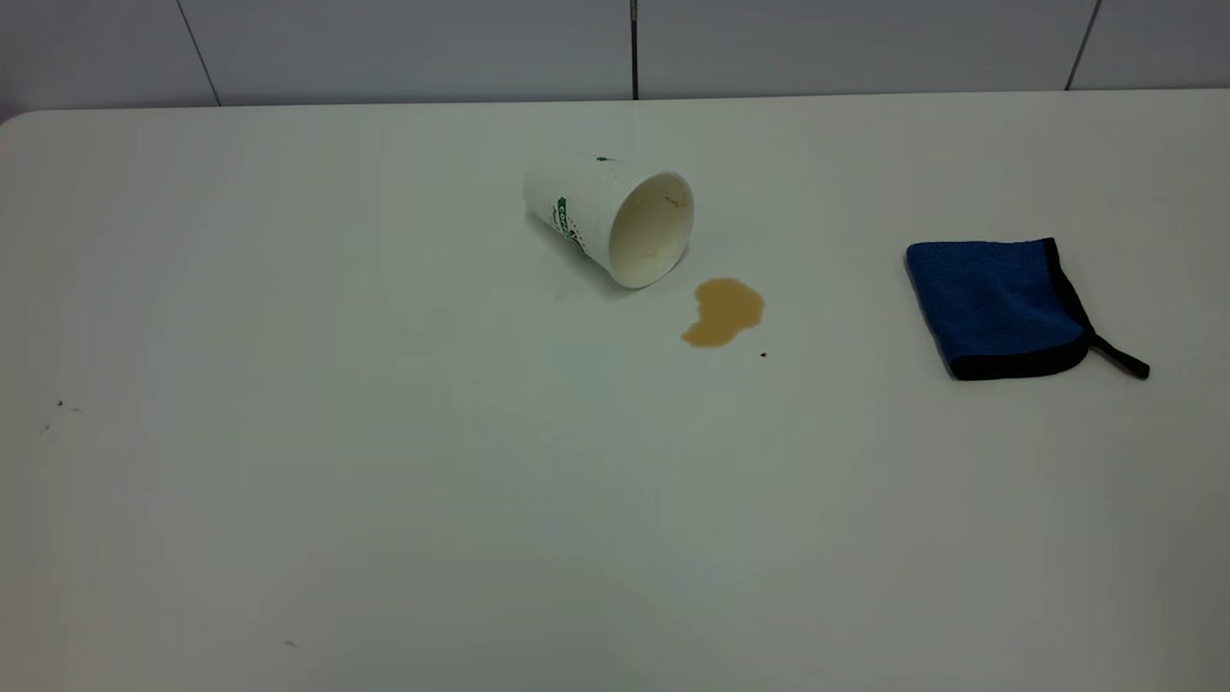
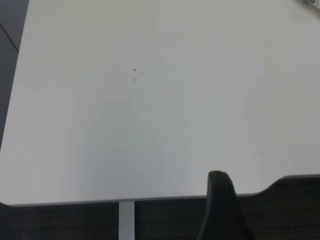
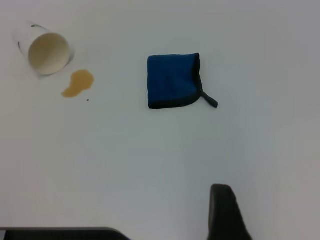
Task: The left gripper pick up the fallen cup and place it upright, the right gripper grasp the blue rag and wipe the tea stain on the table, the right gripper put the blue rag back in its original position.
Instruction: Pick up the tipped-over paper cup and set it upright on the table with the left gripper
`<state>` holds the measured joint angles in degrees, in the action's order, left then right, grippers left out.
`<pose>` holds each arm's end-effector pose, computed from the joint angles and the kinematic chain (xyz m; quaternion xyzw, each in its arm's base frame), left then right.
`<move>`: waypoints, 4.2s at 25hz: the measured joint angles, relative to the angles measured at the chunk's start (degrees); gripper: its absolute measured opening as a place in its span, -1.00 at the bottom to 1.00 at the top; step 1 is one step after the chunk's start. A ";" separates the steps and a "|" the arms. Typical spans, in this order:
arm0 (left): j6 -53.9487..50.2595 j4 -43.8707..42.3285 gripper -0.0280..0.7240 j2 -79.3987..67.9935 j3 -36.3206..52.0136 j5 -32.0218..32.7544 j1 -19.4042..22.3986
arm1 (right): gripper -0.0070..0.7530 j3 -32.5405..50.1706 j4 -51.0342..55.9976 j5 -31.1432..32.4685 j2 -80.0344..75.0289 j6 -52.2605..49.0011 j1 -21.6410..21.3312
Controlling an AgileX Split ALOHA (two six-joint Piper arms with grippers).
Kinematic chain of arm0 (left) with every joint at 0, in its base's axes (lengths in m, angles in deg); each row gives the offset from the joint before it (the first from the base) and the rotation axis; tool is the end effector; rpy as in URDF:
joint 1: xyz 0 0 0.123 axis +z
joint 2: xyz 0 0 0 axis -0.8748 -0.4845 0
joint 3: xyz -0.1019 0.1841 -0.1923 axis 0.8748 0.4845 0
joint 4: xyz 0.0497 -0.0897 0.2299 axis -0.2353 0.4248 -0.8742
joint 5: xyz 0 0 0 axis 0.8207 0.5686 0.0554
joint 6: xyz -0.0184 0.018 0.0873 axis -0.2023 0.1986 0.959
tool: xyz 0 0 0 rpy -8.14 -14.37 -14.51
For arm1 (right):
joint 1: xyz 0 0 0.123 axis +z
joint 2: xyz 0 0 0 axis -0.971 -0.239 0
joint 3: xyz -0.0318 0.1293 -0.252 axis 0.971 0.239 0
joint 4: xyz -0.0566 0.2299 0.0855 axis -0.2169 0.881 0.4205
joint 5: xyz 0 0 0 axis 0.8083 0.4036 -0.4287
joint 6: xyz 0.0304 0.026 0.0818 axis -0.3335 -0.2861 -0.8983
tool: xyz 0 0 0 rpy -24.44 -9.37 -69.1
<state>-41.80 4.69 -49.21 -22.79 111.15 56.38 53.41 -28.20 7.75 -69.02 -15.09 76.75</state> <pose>-0.0112 0.0037 0.2693 0.0216 0.8724 -0.0104 0.4883 -0.0059 -0.0001 0.2639 0.0415 0.8701 0.0284 0.4903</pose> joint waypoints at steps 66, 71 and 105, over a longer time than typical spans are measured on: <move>-18.05 -31.94 0.64 -129.00 -64.76 -26.06 -33.75 | 0.31 0.00 0.00 0.00 0.00 0.00 0.00; -18.94 -33.83 0.64 -136.83 -73.75 -24.74 -37.82 | 0.31 0.00 0.00 0.00 0.00 0.00 0.00; -47.93 -67.15 0.59 -152.08 -81.02 -32.33 -39.31 | 0.31 0.00 0.00 0.00 0.00 0.00 0.00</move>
<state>-89.72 -62.46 -201.29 -103.80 78.82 17.07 53.41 -28.20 7.75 -69.02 -15.09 76.75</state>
